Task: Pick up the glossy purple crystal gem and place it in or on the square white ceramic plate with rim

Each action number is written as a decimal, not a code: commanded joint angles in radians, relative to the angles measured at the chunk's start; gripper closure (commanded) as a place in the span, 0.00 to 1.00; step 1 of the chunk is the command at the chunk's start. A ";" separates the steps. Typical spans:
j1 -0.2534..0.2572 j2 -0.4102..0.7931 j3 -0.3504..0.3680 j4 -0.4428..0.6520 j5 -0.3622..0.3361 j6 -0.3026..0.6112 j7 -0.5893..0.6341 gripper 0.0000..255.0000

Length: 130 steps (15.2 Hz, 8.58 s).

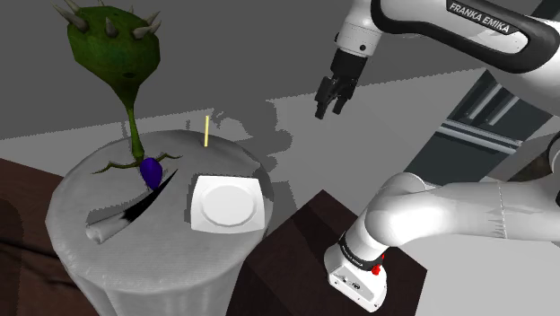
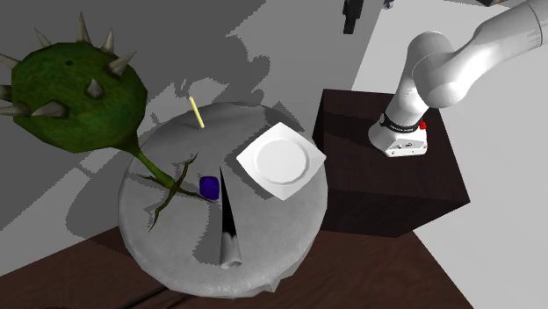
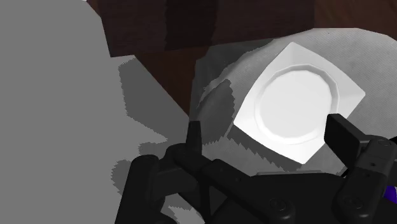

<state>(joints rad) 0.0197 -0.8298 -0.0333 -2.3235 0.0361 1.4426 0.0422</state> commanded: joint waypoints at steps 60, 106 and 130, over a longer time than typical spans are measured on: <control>0.264 1.512 0.254 0.956 0.029 0.536 0.312 1.00; 0.765 1.786 -0.134 1.279 -0.159 0.408 1.841 1.00; 0.807 1.299 -0.167 0.663 -0.221 0.540 1.849 1.00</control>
<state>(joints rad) 0.8210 0.5135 -0.1978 -1.5880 -0.1765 1.9546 1.8831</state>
